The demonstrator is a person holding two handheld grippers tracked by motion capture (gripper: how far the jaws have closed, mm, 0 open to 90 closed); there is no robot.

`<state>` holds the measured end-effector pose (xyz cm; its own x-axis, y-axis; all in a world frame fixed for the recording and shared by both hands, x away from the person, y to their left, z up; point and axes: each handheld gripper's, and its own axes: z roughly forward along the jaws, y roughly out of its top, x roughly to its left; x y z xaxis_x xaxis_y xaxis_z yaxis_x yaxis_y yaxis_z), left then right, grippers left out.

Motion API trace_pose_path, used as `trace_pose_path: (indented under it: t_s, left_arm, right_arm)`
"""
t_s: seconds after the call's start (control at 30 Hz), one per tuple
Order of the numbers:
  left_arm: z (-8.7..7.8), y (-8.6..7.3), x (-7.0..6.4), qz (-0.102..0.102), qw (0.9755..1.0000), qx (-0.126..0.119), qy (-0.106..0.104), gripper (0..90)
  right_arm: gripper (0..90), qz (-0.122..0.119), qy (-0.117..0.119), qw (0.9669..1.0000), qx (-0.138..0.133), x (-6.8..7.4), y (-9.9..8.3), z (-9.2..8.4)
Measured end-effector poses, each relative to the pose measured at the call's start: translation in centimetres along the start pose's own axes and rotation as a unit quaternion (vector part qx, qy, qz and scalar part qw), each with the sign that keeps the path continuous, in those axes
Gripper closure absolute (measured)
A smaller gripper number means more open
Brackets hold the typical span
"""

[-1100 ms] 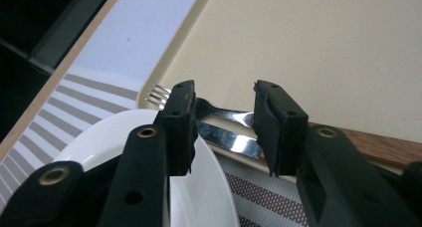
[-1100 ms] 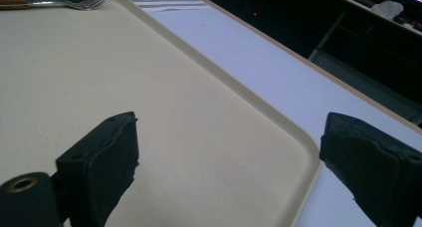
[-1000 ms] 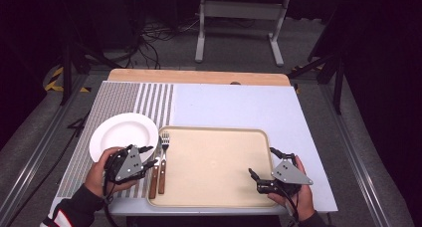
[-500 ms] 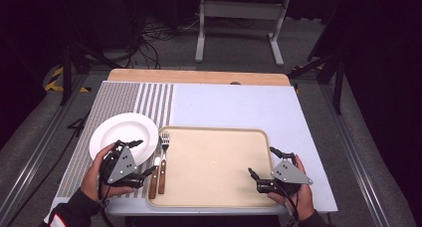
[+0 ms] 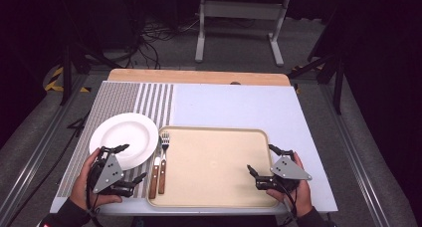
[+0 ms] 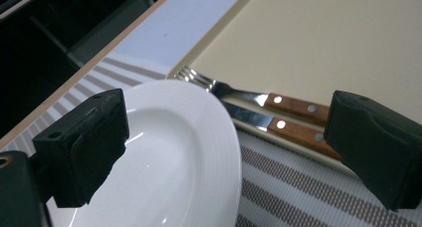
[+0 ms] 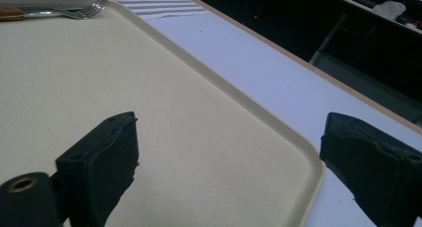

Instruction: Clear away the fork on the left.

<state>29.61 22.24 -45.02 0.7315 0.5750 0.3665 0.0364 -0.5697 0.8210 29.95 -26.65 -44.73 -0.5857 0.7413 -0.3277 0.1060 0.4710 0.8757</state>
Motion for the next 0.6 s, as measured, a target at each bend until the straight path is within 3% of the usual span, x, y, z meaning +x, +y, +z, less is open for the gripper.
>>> trace_pose_path:
  t_s: [0.3, 0.4, 0.6]
  left_arm:
    - [-1.5, -2.1, 0.1, -0.019, 0.9998, 0.003, -0.007, 5.0]
    - [-1.7, -2.6, 0.1, -0.011, 0.9998, 0.013, -0.009, 5.0]
    - [-2.2, -3.6, 1.0, -0.021, 0.9996, 0.015, -0.015, 5.1]
  right_arm:
    - [9.3, 0.002, -0.001, 1.0, 0.001, -0.2, 0.0, 0.3]
    - [9.2, 0.006, 0.0, 1.0, -0.002, -0.4, 0.1, 0.5]
    - [9.2, 0.003, 0.005, 1.0, 0.002, -0.3, 0.2, 1.1]
